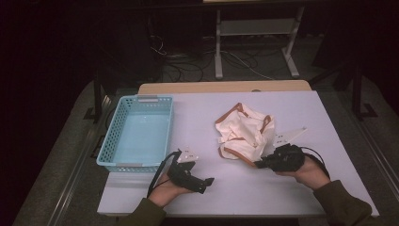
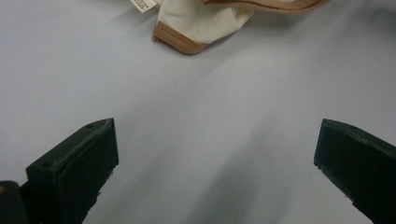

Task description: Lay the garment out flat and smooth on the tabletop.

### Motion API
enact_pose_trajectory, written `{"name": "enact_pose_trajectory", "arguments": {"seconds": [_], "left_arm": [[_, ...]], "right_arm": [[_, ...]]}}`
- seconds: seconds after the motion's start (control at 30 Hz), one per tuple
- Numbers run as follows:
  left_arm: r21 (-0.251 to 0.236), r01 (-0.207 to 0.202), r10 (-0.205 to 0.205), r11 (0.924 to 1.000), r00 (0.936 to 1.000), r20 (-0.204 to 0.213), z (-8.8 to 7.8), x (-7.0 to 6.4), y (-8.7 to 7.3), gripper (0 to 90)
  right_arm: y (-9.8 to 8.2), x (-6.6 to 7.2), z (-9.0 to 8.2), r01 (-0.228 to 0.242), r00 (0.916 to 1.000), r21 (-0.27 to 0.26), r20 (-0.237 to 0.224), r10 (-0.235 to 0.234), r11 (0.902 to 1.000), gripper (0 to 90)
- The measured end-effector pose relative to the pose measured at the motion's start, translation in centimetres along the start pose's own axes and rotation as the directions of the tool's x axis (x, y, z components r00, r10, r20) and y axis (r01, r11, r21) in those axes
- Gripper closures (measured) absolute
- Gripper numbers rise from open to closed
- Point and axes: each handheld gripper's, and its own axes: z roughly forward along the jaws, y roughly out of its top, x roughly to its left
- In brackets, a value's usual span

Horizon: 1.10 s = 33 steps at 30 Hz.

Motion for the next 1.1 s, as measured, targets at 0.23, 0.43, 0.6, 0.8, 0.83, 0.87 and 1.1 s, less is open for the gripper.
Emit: {"name": "enact_pose_trajectory", "arguments": {"seconds": [0.23,0.43,0.6,0.8,0.83,0.87,1.1], "left_arm": [[-0.004,0.005,-0.005,1.0,1.0,-0.001,0.0,0.0,0.0,0.0],[-0.002,0.005,-0.005,1.0,1.0,-0.001,0.0,0.0,0.0,0.0],[-0.002,0.003,-0.003,1.0,1.0,-0.001,0.1,0.0,0.0,0.0],[-0.002,0.006,-0.006,1.0,1.0,-0.003,0.0,0.0,0.0,0.0],[-0.001,0.005,-0.005,1.0,1.0,-0.003,0.0,0.0,0.0,0.0],[-0.001,0.005,-0.005,1.0,1.0,-0.003,0.0,0.0,0.0,0.0],[0.008,-0.004,0.004,1.0,1.0,-0.006,0.0,0.0,-0.1,0.0]], "right_arm": [[0.5,1.4,0.8,0.033,0.9982,0.001,-0.05,-0.032,0.9995,83.1],[0.9,2.7,1.8,0.061,0.9943,0.015,-0.088,-0.06,0.998,83.1],[1.1,3.6,2.8,0.091,0.9887,0.037,-0.123,-0.086,0.9952,83.1],[1.3,4.5,3.7,0.11,0.9845,0.054,-0.144,-0.101,0.9925,83.1],[1.3,4.5,3.9,0.118,0.9827,0.053,-0.15,-0.109,0.9916,83.1],[1.3,4.6,4.1,0.124,0.9815,0.06,-0.154,-0.114,0.9904,83.1],[1.4,5.2,5.1,0.153,0.9759,0.08,-0.169,-0.138,0.9849,83.0]]}}
